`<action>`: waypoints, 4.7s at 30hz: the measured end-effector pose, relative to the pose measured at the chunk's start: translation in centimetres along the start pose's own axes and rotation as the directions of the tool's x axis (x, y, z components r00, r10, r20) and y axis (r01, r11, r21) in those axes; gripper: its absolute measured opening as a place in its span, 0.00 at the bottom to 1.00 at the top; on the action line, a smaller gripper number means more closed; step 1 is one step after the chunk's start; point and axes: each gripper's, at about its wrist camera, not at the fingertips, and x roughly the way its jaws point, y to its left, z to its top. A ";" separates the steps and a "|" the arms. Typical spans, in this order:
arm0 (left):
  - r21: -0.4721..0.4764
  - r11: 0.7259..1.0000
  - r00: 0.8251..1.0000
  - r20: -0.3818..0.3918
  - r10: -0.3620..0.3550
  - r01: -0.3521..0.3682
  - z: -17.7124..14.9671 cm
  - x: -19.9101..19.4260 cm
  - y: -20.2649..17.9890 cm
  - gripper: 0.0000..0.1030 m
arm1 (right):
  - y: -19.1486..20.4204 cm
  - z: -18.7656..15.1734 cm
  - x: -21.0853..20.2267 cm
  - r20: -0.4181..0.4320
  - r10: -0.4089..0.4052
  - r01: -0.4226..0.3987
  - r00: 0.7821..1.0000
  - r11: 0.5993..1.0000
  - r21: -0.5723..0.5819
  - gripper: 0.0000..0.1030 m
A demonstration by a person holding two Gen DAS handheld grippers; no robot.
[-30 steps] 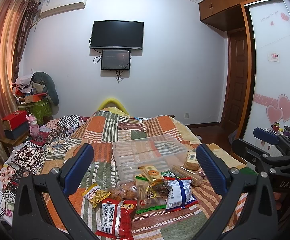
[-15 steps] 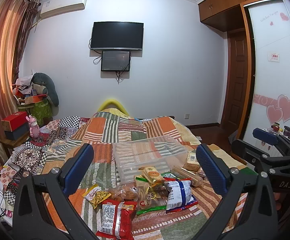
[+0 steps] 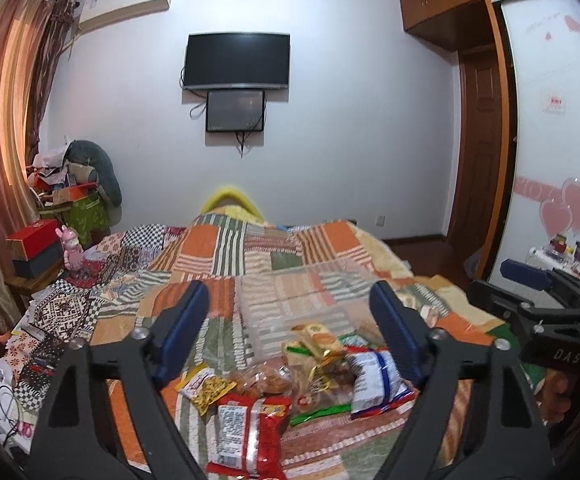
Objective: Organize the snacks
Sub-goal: 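Grasp the red-and-white bag with left tool while right tool grasps the blue-and-white bag, then carry both bags over the clear box and open both tools to drop them, then grasp the yellow snack bag with left tool while right tool grasps the cracker roll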
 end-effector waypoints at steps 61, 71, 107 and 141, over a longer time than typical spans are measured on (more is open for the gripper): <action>-0.054 0.995 0.845 -0.526 -0.100 0.084 -12.5 12.1 4.6 0.63 | -1.7 -7.6 11.6 -0.458 0.102 -0.055 0.883 0.992 0.116 0.50; -0.032 0.996 0.909 -0.407 -0.087 0.081 -7.0 12.0 3.7 0.63 | -2.2 -4.2 9.6 -0.353 0.083 -0.050 0.932 0.994 0.102 0.49; 0.003 1.000 0.931 -0.364 -0.004 0.006 0.8 29.6 2.3 0.63 | -5.3 2.5 20.5 -0.284 -0.009 0.034 0.959 0.996 0.084 0.49; -0.064 0.998 0.893 -0.449 -0.029 0.001 0.3 30.5 6.2 0.81 | -5.4 2.4 20.3 -0.362 0.009 0.005 0.932 0.999 0.037 0.63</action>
